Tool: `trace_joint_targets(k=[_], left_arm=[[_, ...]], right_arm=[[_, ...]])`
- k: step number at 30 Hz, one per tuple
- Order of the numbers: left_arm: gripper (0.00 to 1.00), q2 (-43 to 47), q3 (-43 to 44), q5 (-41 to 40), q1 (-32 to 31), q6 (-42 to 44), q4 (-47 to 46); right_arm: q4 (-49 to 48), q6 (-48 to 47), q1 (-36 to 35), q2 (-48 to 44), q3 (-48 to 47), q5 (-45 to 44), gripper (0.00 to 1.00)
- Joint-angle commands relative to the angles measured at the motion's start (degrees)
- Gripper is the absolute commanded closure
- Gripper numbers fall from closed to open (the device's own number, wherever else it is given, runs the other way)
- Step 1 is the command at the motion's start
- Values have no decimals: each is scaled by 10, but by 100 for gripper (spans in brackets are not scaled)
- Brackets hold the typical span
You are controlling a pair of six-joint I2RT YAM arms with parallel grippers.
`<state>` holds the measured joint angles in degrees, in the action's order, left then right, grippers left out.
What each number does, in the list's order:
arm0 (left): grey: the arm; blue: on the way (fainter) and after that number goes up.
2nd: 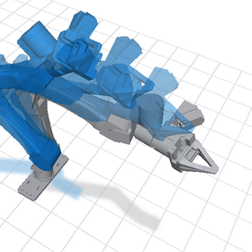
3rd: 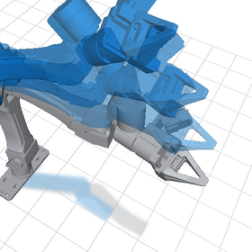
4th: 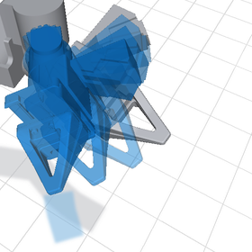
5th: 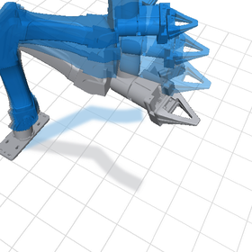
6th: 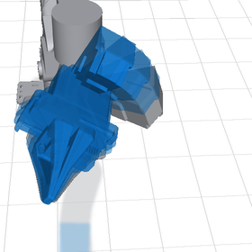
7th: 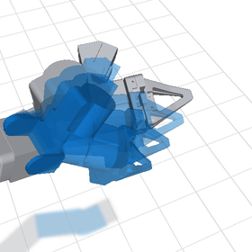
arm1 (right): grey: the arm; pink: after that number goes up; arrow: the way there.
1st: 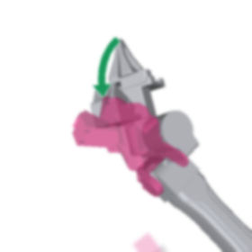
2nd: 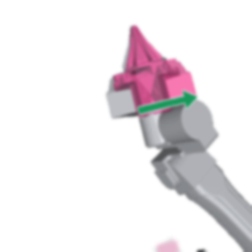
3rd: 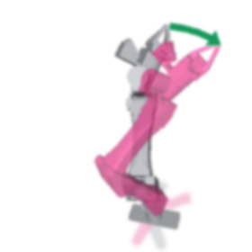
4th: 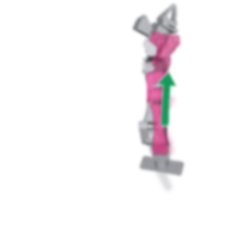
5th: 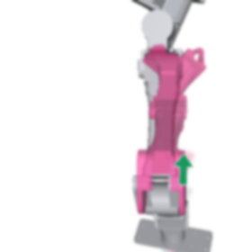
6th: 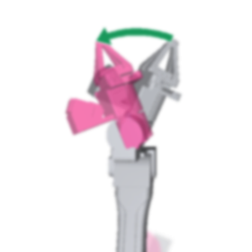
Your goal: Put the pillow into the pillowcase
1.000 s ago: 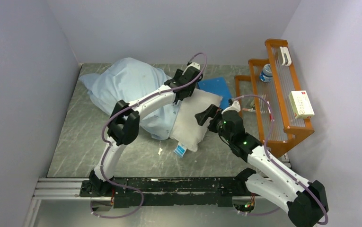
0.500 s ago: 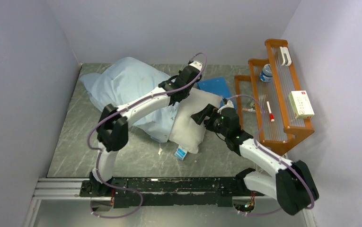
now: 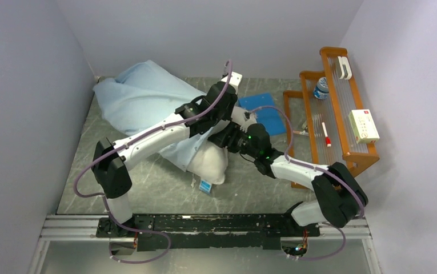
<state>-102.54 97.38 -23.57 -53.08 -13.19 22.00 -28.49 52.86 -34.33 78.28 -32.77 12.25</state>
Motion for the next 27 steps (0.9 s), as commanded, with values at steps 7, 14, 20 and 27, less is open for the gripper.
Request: trace_joint_targets(k=[7,14,20,27], left_arm=[[95,23,-15,166,-37,-117,-109],[95,59,-61,176,-37,-153,-126],[64,93,-40,35,-30,-73,5],[31,131,-23,-44,-20,-4,95]], right_arm=[[-234,50,-52,46,-31,-46,38],[-313,74,-52,119,-42,-53,42],[-188,28,-52,26,20,-73,34],[45,-41,-52,-169,72,-161,19]])
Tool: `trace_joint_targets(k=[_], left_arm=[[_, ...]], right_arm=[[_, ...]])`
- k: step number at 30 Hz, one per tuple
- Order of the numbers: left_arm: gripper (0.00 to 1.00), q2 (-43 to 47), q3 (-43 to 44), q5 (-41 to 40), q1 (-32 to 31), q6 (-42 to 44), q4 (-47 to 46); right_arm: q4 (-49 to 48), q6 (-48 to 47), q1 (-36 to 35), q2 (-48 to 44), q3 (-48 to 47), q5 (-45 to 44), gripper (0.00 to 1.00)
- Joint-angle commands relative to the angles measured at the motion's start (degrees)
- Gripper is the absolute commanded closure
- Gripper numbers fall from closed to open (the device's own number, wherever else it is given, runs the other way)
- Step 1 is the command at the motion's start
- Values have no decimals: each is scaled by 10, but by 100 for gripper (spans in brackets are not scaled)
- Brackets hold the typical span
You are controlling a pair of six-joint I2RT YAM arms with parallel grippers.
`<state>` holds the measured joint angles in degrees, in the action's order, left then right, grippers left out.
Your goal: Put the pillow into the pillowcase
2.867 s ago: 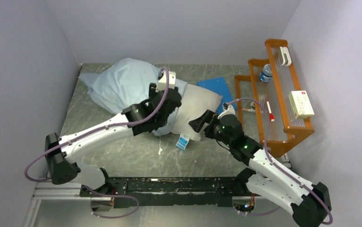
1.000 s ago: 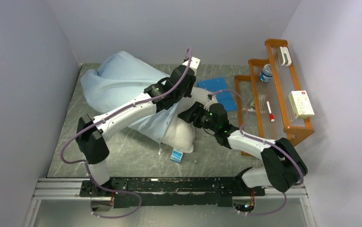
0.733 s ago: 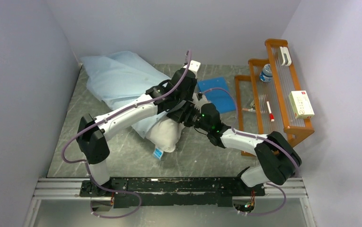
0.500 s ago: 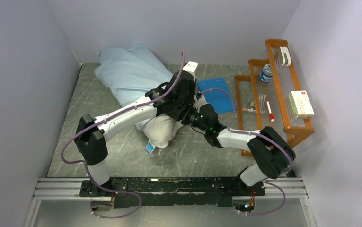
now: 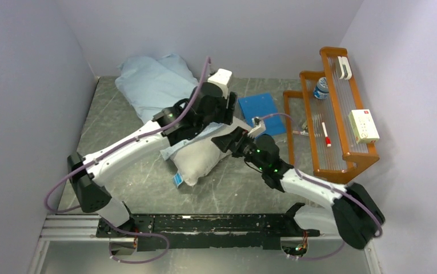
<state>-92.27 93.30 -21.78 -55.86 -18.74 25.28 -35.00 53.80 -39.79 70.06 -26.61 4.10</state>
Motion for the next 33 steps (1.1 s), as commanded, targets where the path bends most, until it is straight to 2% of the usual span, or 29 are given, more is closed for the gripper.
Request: trace_joint_targets(k=[1,6,10,14,19,24,27,28,29,31,32,33], left_arm=[[30,36,8,-73,7,63,71],[22,45,-57,-74,4,151,96],[20,7,-60,-102,-21,216,139],[18,-34,-51,-100,-43,220,157],[16,-83,-67,-143,-58,231,139],[15,-140,-61,-257,-58,221,120],[18,-151,-84,-259,-54,236,72],[22,-154,-87,-252,-53,235,67],[36,-158,-89,-249,-51,232,66],[80,-154,-94,-256,-51,225,64],[93,-147,-96,-257,-51,225,63],[95,-138,-95,-258,-51,225,65]], right_arm=[[139,-56,3,-116,15,-96,18],[230,-65,4,-263,35,-175,13],[261,-68,4,-330,42,-218,12],[278,-74,5,-352,34,-236,11],[284,-81,5,-366,29,-242,11],[287,-83,5,-376,29,-241,11],[287,-82,4,-389,30,-244,11],[289,-83,5,-392,29,-245,11],[292,-84,5,-396,26,-248,11],[305,-87,5,-402,18,-252,11],[311,-86,4,-406,14,-255,11],[316,-84,5,-410,10,-257,11]])
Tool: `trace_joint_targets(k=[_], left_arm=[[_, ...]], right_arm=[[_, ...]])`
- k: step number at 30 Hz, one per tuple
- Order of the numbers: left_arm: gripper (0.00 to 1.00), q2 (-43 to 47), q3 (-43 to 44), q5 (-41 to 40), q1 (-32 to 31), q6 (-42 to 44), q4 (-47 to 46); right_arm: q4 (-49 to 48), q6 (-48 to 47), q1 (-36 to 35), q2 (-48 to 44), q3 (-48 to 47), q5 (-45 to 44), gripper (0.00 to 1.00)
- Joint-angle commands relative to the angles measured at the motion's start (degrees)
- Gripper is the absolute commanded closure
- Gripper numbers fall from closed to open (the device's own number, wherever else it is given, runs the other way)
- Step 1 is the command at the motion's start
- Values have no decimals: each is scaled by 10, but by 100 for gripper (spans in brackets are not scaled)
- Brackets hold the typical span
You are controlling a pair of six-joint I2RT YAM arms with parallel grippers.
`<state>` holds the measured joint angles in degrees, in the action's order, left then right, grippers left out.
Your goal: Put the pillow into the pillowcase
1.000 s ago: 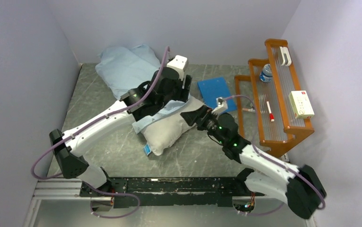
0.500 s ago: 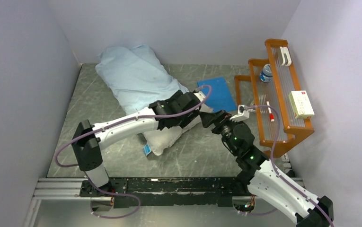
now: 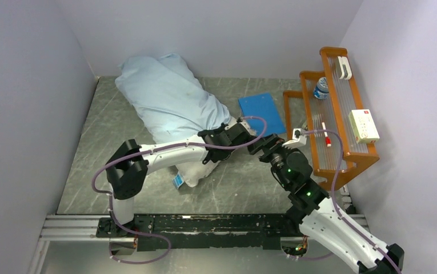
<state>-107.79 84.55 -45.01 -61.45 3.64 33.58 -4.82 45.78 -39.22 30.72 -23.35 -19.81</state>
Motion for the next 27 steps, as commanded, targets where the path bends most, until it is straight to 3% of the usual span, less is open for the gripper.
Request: trace_joint_targets(k=[1,5,11,20,24,27], left_arm=[[95,27,-3,-31,5,-2,-13],[95,80,48,-71,4,1,0],[95,170,134,-112,5,96,-77],[95,161,320,-161,9,243,-143],[95,184,309,-176,8,272,-187],[95,205,287,-172,8,258,-193]], right_arm=[[17,-2,-1,-21,-24,-19,11],[3,1,-1,-25,-30,4,11],[-18,1,-1,20,-50,85,13],[-78,29,-1,145,-87,154,15],[-126,61,-1,223,-120,144,17],[-148,76,1,287,-157,142,30]])
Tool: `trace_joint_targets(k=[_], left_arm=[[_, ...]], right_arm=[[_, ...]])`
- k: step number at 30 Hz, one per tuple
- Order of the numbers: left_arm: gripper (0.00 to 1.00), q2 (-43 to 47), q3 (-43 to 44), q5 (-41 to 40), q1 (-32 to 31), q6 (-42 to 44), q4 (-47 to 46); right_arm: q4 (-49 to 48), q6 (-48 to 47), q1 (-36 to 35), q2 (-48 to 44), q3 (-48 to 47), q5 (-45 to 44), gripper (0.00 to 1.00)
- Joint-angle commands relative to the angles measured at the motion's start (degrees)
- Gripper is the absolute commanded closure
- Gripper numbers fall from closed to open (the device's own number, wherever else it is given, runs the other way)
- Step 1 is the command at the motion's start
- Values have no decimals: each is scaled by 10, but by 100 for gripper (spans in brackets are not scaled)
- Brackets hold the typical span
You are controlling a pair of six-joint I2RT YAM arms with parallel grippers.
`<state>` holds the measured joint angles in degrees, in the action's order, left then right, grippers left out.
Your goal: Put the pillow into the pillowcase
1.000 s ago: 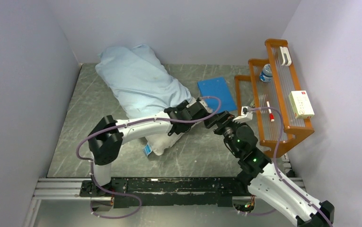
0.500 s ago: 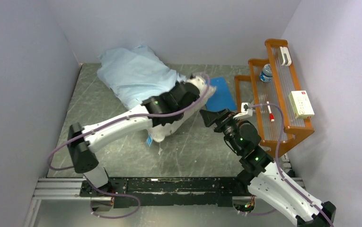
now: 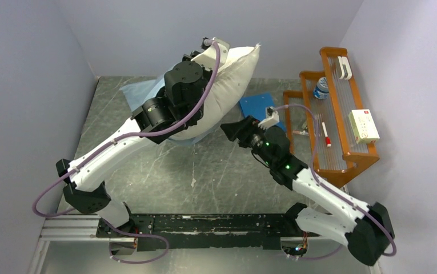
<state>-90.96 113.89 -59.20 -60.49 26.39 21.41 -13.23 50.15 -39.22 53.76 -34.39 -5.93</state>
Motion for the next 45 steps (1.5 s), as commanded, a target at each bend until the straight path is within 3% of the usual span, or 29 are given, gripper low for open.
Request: trace_joint_targets(k=[1,6,11,16,22,23,24,25,31,35,41,45], left_arm=[[95,42,-12,-28,-1,24,-70],[95,51,-29,-24,-1,10,-62],[95,45,-27,-18,-1,0,-54],[95,44,-29,-13,-1,-2,-54],[95,48,-27,-6,-1,-18,-45],[95,49,-28,-8,-1,-16,-48],[95,49,-28,-9,-1,-14,-50],[95,49,-28,-11,-1,-9,-54],[95,41,18,-14,-1,1,-63],[95,39,41,-2,-1,-9,-60],[95,43,44,-2,-1,0,-83],[95,30,36,-22,-1,32,-104]], right_arm=[[-73,41,2,74,-58,13,33],[-43,93,-2,128,-93,1,44],[-40,112,-3,154,-80,-31,67],[-54,96,-4,197,-110,-12,58],[-56,90,-5,254,-161,1,54],[-62,87,-5,259,-165,1,61],[-68,78,-5,260,-171,4,91],[-73,65,-5,257,-181,9,100],[35,-76,-5,215,-398,19,100],[35,-130,-4,225,-520,55,100],[-42,-106,-5,276,-615,210,100],[-78,-88,-6,300,-670,250,100]])
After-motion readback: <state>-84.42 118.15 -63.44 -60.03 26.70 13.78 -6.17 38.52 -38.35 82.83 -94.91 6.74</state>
